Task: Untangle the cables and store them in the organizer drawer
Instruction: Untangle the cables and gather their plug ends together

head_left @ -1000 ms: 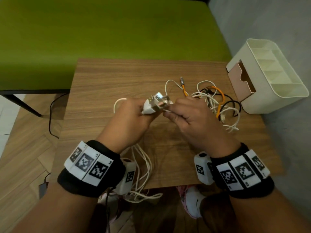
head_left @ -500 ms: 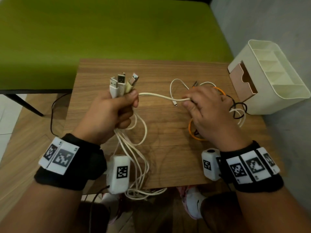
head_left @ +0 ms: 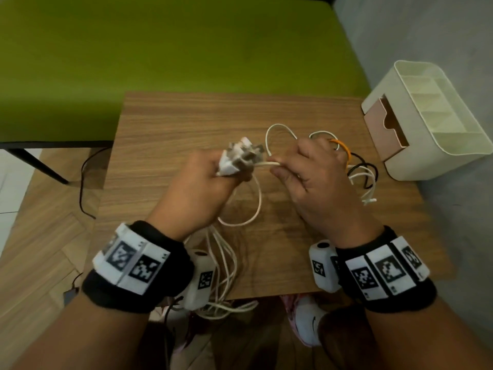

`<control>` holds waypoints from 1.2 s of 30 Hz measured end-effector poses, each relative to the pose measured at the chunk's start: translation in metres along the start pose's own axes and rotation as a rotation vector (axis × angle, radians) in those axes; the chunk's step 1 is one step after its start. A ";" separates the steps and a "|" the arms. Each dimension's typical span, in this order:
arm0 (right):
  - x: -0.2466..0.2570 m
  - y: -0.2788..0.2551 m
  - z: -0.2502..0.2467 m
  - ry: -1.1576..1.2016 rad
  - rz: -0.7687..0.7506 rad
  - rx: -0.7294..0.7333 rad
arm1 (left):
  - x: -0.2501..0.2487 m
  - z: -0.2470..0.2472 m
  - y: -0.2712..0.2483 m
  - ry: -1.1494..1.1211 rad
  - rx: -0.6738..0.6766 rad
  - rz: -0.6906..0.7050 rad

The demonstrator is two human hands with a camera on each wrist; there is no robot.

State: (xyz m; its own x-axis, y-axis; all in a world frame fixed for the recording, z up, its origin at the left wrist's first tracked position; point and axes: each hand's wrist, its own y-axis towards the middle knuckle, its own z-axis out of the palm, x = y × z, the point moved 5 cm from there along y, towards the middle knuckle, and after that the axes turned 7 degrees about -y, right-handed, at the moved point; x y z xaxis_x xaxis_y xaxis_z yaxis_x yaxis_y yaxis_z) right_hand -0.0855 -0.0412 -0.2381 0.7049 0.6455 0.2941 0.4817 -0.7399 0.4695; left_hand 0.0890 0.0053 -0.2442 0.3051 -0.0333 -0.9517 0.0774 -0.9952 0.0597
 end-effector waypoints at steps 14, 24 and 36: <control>-0.003 0.000 0.002 0.012 -0.044 0.076 | 0.027 -0.026 0.001 0.122 -0.082 -0.180; 0.001 -0.001 0.003 0.028 -0.036 0.092 | 0.003 0.010 -0.001 -0.047 -0.006 -0.084; -0.037 -0.004 0.003 -0.238 0.251 0.297 | 0.014 0.003 -0.001 -0.543 0.071 -0.302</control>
State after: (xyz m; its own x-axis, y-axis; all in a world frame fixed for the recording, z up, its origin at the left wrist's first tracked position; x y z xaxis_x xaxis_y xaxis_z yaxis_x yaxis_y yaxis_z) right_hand -0.1121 -0.0630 -0.2538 0.9022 0.4036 0.1521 0.3847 -0.9125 0.1391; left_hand 0.0904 0.0060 -0.2580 -0.2481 0.2266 -0.9418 0.0159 -0.9712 -0.2379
